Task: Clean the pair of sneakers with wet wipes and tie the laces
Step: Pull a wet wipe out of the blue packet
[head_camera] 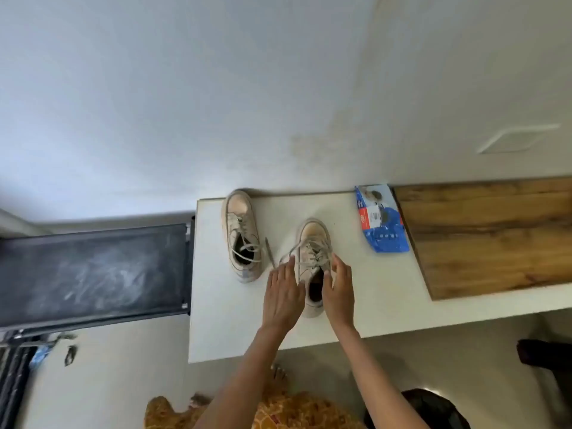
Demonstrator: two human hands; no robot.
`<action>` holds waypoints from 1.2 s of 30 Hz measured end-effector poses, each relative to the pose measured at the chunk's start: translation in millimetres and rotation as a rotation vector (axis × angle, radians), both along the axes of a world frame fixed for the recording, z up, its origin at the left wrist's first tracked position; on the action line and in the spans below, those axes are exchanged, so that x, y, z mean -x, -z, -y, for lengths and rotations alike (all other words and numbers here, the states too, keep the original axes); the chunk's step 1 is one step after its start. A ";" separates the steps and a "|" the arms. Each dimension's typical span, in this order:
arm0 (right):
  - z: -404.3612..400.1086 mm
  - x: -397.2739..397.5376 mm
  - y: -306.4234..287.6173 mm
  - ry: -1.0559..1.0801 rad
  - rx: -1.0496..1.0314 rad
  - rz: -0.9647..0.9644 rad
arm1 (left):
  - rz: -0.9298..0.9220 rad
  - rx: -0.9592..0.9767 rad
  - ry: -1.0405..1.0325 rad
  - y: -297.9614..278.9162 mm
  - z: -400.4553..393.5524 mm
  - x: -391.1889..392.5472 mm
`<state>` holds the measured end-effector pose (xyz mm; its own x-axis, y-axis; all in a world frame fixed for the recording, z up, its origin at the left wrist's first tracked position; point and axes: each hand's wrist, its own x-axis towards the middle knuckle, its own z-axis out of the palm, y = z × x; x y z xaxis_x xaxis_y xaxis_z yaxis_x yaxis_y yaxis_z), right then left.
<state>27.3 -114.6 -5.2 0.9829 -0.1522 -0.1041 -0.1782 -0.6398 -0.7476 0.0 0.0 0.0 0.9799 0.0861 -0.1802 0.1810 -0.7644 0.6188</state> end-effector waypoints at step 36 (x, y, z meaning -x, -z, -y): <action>19.9 60.1 31.2 -0.003 -0.405 -0.190 | -0.086 0.556 -0.559 35.3 16.8 71.5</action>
<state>-32.8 -134.4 -36.4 0.9408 -0.0592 -0.3336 -0.3354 -0.3030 -0.8920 -71.5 -16.8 -35.3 0.7987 0.4361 -0.4146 0.5116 -0.1292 0.8495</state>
